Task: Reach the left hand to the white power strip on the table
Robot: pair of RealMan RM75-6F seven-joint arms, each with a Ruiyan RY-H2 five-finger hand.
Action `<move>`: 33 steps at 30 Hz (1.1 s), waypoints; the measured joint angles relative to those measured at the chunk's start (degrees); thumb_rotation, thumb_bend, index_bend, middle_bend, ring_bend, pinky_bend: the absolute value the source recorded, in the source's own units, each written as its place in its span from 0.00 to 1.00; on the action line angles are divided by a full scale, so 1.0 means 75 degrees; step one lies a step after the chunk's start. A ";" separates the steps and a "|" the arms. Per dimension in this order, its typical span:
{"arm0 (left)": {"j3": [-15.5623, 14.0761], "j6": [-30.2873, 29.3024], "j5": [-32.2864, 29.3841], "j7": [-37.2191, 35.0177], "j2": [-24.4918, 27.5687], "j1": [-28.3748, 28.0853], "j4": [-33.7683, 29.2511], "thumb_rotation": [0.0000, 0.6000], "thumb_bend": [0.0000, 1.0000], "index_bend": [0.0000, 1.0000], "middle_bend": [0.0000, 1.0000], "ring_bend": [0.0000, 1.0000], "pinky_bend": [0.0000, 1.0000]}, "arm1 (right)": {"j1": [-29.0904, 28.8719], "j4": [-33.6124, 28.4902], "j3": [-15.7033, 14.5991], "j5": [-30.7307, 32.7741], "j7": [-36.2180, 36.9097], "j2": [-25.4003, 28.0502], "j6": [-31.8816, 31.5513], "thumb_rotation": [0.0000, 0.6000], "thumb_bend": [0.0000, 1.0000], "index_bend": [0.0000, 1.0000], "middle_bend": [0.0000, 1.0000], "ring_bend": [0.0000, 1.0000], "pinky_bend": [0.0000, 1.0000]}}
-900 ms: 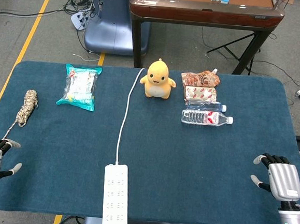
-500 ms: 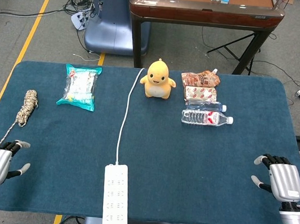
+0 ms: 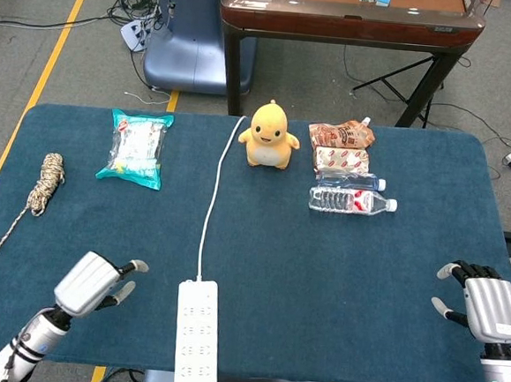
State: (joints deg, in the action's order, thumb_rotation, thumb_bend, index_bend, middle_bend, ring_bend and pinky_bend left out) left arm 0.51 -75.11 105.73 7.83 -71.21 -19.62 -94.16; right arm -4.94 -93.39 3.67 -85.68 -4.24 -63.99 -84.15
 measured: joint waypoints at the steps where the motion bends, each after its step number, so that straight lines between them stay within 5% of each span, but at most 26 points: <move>1: -0.0034 0.0236 0.0025 0.0123 -0.0043 -0.0114 -0.0104 1.00 0.46 0.44 1.00 1.00 1.00 | 0.0007 0.0002 0.0001 -0.0003 0.0031 0.0020 -0.0010 1.00 0.10 0.47 0.44 0.42 0.38; 9: -0.0245 0.1734 -0.0110 0.1226 -0.0255 -0.0719 -0.0744 1.00 0.51 0.40 1.00 1.00 1.00 | 0.0024 0.0106 -0.0001 0.0025 0.0249 0.0058 0.0014 1.00 0.10 0.47 0.44 0.42 0.38; 17: -0.0245 0.2953 -0.1216 0.2398 -0.0429 -0.1105 -0.1367 1.00 0.54 0.32 1.00 1.00 1.00 | -0.0038 0.0226 -0.0008 0.0004 0.0384 0.0016 0.0119 1.00 0.10 0.47 0.44 0.42 0.38; 33: -0.0185 0.3341 -0.2326 0.3219 -0.0928 -0.1481 -0.1336 1.00 0.54 0.30 1.00 1.00 1.00 | -0.0065 0.0299 -0.0011 0.0066 0.0471 -0.0023 0.0212 1.00 0.10 0.47 0.44 0.42 0.38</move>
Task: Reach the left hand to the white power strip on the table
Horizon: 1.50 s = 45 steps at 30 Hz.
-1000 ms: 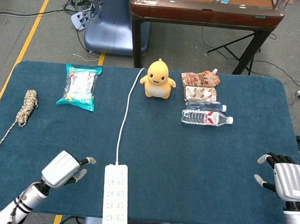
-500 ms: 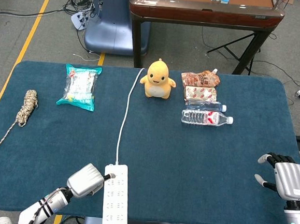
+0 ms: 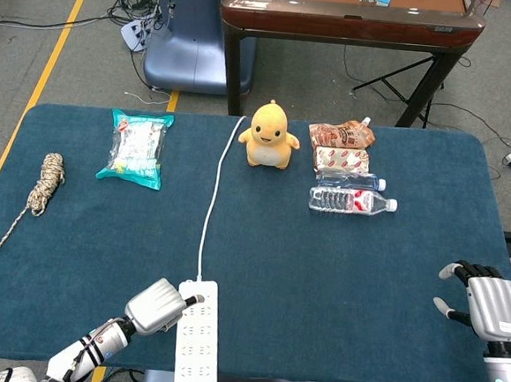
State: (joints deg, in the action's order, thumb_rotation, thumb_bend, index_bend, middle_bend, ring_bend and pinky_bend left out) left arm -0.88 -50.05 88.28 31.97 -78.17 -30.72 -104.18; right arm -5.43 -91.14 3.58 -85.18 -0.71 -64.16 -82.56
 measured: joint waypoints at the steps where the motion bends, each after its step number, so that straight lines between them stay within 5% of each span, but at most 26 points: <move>1: 0.0004 -0.0005 -0.0034 0.0002 -0.0015 -0.0017 0.0017 1.00 0.54 0.30 1.00 1.00 1.00 | -0.0006 0.0006 -0.0003 -0.0001 0.0011 -0.0008 0.0014 1.00 0.10 0.47 0.44 0.42 0.38; 33: -0.0395 -0.0048 -0.0605 0.0128 -0.0287 -0.0289 0.0530 1.00 0.54 0.32 1.00 1.00 1.00 | -0.0108 0.0210 -0.0056 0.0039 0.0134 -0.0200 0.0246 1.00 0.10 0.47 0.44 0.42 0.38; 45: -0.0354 -0.0844 -0.0356 -0.0490 0.0100 -0.0102 0.0090 1.00 0.54 0.32 1.00 1.00 1.00 | -0.0124 0.0155 -0.0034 0.0034 0.0137 -0.0164 0.0225 1.00 0.10 0.47 0.44 0.42 0.38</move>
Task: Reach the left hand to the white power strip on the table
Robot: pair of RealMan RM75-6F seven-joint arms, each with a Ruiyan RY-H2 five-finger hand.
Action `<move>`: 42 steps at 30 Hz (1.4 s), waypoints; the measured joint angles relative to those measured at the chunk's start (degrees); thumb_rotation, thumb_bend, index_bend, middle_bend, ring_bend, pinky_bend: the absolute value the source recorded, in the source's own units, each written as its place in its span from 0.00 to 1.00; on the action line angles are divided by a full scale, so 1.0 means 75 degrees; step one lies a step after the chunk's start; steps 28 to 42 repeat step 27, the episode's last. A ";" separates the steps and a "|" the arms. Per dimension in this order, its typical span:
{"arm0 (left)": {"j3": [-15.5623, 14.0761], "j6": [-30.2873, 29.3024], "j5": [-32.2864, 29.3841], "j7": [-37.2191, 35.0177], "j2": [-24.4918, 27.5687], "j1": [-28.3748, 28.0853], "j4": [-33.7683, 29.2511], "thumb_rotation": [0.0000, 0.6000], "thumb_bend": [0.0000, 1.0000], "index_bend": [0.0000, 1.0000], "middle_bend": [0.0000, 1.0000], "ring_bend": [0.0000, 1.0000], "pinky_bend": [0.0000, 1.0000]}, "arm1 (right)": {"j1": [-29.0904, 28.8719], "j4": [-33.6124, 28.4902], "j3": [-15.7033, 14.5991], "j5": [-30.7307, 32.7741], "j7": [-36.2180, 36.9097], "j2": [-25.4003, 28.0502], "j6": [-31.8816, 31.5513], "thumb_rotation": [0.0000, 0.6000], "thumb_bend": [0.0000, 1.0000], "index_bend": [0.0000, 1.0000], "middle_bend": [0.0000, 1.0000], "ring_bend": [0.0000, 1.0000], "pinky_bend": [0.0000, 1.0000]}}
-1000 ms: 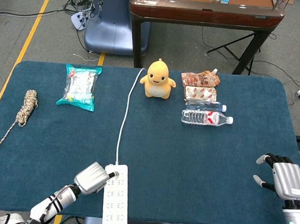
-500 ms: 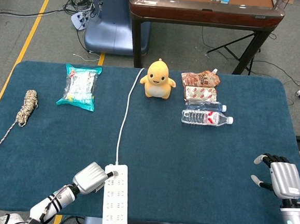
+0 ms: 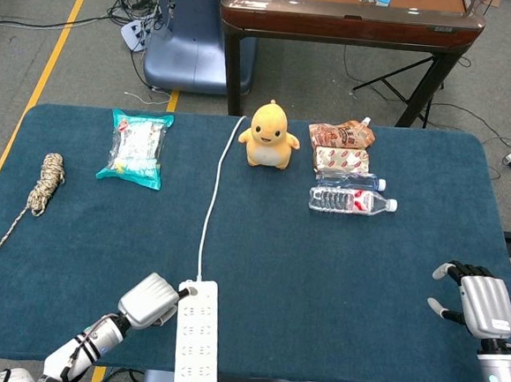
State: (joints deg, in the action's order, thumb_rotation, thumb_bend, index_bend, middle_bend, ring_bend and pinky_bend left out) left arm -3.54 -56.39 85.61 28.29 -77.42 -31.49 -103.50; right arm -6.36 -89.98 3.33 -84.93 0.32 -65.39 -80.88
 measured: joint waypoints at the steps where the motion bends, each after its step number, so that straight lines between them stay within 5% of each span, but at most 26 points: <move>1: 0.0009 -0.0154 0.0050 -0.0082 0.0084 0.0053 -0.0056 1.00 0.54 0.31 1.00 1.00 1.00 | -0.0004 -0.0019 0.0000 -0.0017 -0.0007 0.0006 -0.0008 1.00 0.10 0.47 0.44 0.42 0.38; 6: 0.0028 -0.0826 0.0207 -0.0482 0.0444 0.0353 -0.0188 1.00 0.54 0.28 0.98 0.99 1.00 | -0.0013 -0.0075 -0.0001 -0.0042 -0.0044 0.0022 -0.0024 1.00 0.10 0.47 0.44 0.42 0.38; 15: 0.0143 -0.2452 0.0123 -0.1078 0.0928 0.1279 -0.0157 1.00 0.54 0.30 0.79 0.75 0.99 | -0.0011 -0.0155 0.0000 -0.0040 -0.0093 0.0038 -0.0046 1.00 0.10 0.47 0.44 0.42 0.38; 22: 0.0286 -0.3759 -0.0260 -0.0810 0.1368 0.2255 -0.0290 1.00 0.54 0.34 0.65 0.63 0.88 | -0.0017 -0.0270 0.0011 -0.0108 -0.0111 0.0071 -0.0119 1.00 0.10 0.47 0.44 0.42 0.38; 42: 0.0360 -0.4133 -0.0522 -0.0720 0.1603 0.2628 -0.0281 1.00 0.54 0.38 0.61 0.60 0.85 | 0.0008 -0.0296 0.0013 -0.0109 -0.0107 0.0070 -0.0167 1.00 0.10 0.47 0.44 0.42 0.38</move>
